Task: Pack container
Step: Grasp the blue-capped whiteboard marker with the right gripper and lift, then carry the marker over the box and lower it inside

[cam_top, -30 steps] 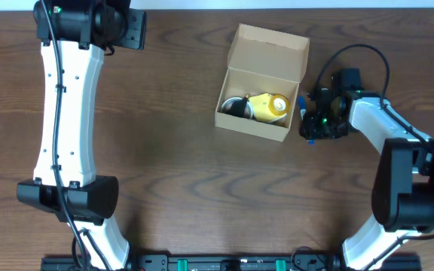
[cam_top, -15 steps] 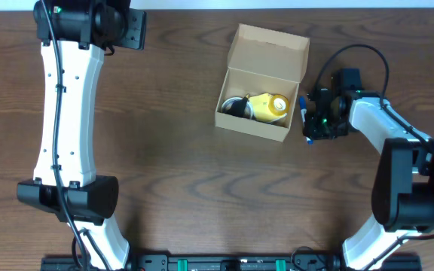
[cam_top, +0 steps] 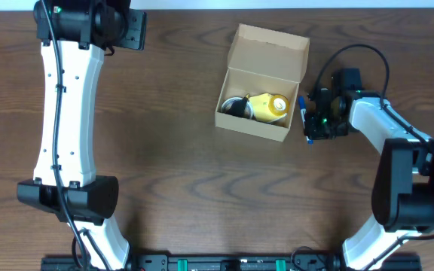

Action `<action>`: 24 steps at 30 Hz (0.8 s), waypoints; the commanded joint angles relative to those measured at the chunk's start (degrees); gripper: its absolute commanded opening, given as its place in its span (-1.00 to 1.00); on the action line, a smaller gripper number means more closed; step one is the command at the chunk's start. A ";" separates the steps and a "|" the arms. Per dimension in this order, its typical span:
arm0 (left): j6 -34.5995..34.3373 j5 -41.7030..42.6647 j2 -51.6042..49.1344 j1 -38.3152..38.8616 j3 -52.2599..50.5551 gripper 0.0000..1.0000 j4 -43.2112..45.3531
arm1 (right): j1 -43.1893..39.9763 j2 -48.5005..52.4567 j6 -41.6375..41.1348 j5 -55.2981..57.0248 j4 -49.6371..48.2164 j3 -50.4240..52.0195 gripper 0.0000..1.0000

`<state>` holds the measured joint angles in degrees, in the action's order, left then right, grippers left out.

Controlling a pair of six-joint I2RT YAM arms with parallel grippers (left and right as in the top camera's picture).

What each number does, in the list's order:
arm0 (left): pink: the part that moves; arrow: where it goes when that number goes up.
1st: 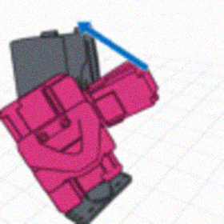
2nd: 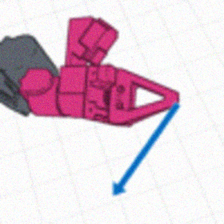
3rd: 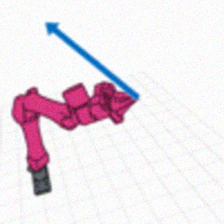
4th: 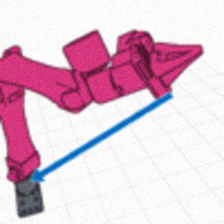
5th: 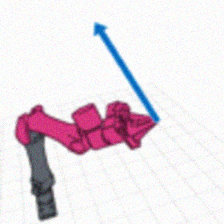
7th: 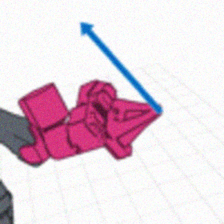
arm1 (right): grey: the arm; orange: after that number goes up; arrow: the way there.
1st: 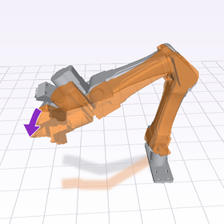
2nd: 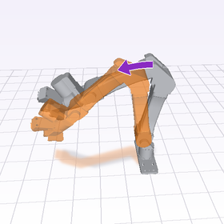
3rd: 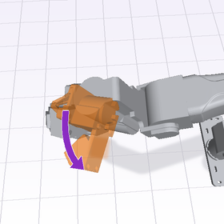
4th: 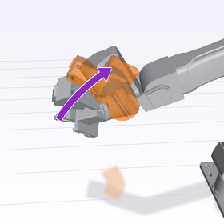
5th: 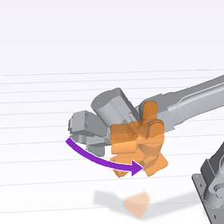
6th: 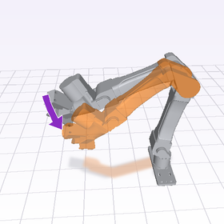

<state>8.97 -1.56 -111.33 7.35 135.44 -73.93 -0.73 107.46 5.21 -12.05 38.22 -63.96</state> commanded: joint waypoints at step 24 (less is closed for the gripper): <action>-0.22 -0.31 1.64 0.09 0.61 0.27 0.00 | -4.22 0.00 -0.20 3.37 9.70 -18.40 -0.82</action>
<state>8.97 -1.56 -111.33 7.35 135.44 -73.91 -4.29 107.46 4.40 -9.21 47.51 -80.64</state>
